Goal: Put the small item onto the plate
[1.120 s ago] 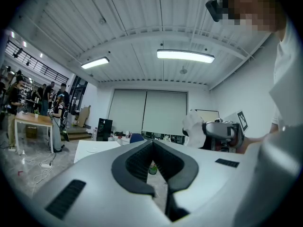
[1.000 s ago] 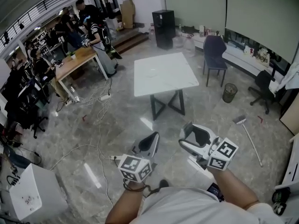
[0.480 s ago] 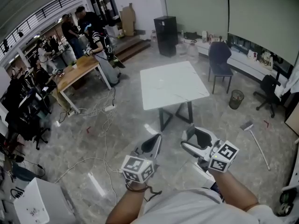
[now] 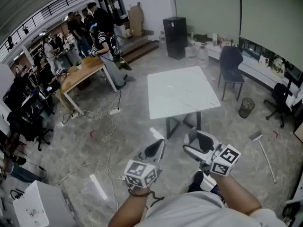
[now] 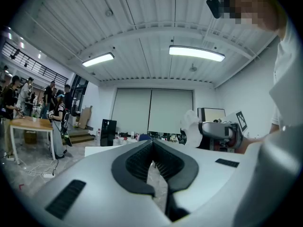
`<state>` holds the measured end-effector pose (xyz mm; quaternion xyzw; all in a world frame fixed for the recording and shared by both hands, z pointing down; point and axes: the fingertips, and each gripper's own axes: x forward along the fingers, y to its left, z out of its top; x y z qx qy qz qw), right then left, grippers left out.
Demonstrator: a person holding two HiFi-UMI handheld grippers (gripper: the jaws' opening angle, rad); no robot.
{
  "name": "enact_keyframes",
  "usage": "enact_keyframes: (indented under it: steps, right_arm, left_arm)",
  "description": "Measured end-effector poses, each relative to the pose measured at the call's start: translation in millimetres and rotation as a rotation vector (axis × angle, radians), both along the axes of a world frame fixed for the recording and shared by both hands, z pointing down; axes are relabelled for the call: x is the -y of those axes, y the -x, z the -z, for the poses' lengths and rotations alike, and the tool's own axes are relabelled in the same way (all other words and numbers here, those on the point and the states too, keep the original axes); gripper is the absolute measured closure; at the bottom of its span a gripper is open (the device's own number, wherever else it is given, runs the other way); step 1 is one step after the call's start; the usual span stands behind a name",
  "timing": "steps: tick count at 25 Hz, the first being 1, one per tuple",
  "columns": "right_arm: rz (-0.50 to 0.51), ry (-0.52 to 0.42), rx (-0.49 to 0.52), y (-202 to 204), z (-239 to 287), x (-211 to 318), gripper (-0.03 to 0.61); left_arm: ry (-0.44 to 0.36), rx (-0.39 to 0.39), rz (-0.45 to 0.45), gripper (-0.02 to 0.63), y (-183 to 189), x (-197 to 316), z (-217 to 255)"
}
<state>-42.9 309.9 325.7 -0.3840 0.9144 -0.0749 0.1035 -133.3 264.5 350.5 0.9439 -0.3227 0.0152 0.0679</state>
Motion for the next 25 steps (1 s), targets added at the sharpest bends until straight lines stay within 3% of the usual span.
enact_keyframes:
  steps: [17,25]
  right_arm:
    - [0.135,-0.014,-0.016,-149.9,17.1,226.2,0.282]
    - [0.161,0.007,-0.013,-182.3,8.4,293.6,0.282]
  left_arm:
    - [-0.018,-0.006,0.133,0.607,-146.4,217.8,17.9]
    - [-0.001,-0.001,0.154,0.607,-178.1,282.5,7.1]
